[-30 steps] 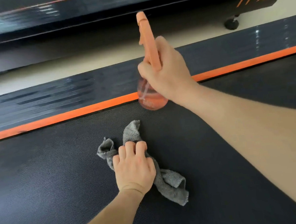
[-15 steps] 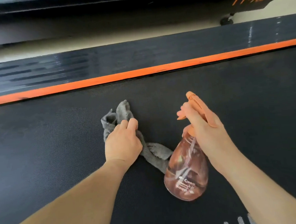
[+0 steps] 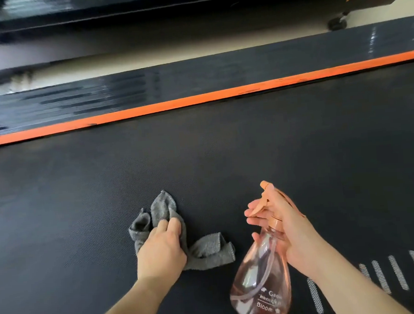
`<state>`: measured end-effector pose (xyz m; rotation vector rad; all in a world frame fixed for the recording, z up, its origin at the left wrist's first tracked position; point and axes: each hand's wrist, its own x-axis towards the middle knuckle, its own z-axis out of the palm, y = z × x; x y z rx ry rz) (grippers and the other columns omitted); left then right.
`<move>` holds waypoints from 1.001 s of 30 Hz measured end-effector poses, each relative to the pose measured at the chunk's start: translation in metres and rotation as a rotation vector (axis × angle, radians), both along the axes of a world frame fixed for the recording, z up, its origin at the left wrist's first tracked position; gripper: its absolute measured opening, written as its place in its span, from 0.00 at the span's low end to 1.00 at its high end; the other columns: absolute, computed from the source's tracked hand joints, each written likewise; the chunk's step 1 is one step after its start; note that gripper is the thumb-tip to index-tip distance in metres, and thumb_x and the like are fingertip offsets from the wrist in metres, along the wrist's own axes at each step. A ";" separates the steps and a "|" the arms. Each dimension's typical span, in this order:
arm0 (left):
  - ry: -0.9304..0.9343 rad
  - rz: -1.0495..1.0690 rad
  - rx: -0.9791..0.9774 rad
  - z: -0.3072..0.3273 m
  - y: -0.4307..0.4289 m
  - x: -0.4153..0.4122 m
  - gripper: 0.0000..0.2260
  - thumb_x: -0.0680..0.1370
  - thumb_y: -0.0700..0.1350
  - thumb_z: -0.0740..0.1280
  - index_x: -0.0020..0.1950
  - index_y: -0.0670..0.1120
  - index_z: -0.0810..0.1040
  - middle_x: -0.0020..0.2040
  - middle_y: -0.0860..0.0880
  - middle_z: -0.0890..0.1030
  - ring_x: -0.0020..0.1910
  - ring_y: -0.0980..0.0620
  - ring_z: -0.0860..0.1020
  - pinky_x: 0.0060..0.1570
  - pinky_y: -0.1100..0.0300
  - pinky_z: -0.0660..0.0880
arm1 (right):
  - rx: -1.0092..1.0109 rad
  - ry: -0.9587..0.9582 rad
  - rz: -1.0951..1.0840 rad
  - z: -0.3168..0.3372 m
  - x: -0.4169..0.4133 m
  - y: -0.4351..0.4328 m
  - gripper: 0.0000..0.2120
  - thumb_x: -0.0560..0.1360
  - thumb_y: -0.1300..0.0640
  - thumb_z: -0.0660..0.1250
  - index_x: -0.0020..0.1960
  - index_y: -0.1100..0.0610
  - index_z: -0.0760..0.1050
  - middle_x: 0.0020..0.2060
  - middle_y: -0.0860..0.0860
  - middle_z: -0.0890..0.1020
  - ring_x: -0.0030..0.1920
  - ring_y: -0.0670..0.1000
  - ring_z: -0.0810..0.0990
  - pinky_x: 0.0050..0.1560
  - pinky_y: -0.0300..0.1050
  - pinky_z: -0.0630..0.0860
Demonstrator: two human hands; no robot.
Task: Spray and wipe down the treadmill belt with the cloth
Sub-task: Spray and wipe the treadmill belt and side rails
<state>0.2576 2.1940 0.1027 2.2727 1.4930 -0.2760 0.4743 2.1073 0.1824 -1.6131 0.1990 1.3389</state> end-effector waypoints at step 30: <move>0.022 -0.318 0.341 -0.004 0.058 -0.200 0.19 0.73 0.44 0.54 0.60 0.44 0.76 0.58 0.43 0.75 0.54 0.43 0.74 0.53 0.51 0.76 | 0.202 0.051 0.505 0.002 -0.236 0.154 0.10 0.77 0.44 0.69 0.49 0.51 0.80 0.38 0.56 0.80 0.37 0.54 0.81 0.35 0.49 0.82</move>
